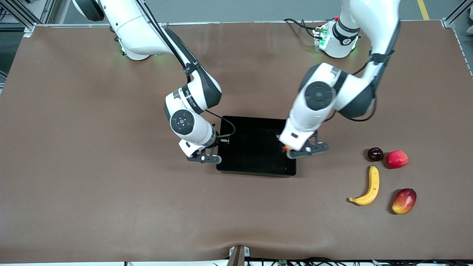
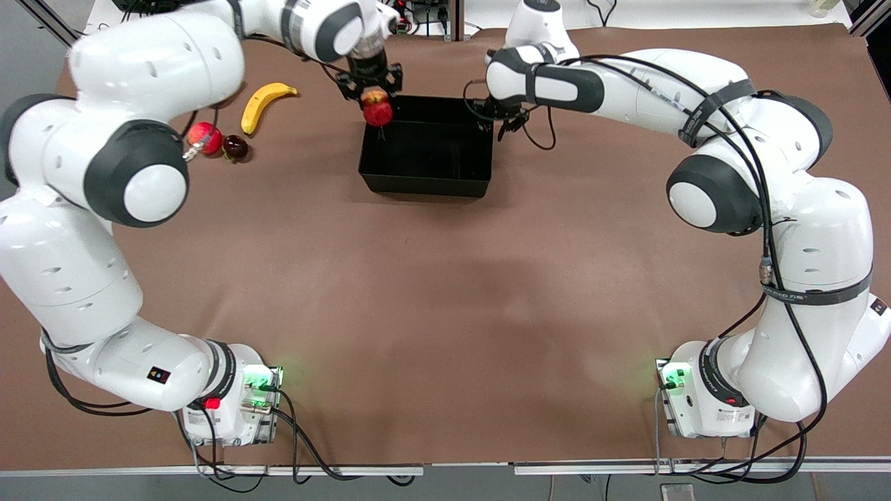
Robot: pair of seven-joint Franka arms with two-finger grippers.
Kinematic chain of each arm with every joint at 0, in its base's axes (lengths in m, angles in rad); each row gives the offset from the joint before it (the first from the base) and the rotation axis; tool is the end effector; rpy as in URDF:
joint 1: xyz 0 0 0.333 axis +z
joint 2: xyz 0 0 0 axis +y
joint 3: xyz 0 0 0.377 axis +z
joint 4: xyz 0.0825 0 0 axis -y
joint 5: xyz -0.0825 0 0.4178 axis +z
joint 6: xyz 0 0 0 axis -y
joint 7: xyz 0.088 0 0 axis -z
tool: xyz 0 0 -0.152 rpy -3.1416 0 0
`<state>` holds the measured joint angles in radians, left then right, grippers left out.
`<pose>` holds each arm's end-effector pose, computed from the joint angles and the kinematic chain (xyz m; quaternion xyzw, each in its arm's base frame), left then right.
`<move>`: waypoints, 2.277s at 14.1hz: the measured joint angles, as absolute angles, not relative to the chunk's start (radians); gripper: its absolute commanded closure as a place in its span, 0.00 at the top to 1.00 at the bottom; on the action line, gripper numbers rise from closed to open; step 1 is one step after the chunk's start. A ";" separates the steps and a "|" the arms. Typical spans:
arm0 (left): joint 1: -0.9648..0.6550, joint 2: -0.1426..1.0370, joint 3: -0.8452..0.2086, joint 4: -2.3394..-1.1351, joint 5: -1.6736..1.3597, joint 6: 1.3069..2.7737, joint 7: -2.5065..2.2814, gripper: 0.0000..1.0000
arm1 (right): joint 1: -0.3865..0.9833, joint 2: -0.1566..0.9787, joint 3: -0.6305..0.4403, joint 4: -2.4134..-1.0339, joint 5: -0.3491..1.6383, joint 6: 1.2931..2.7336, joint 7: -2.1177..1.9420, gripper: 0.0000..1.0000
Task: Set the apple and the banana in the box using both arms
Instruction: 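Drop the apple into the box with the left gripper while the right gripper releases, then return the right arm to rest while the left gripper moves to the banana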
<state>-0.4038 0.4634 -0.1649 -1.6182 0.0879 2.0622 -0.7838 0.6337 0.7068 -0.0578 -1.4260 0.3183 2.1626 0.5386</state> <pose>0.6286 -0.3756 0.3510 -0.9955 -0.0947 0.0037 0.0053 0.6526 0.4627 0.2670 -0.9914 0.0608 0.0470 0.1056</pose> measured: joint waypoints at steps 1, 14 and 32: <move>-0.419 0.484 -0.164 -1.617 0.089 2.074 -0.787 0.00 | 0.628 0.705 -0.065 -1.394 0.318 2.133 0.539 1.00; -0.478 0.665 -0.176 -1.606 0.140 2.149 -0.786 1.00 | 0.386 0.530 -0.265 -1.124 0.315 1.566 0.426 1.00; -0.062 0.510 -0.150 -1.506 0.141 2.007 -0.310 1.00 | 0.157 0.022 -0.291 -1.516 -0.029 1.471 -0.043 1.00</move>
<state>-0.0616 0.5100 -0.1496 -1.5061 0.1414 2.0074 -0.3099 0.1571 0.0218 -0.2908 -1.5164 -0.0291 1.4708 -0.0426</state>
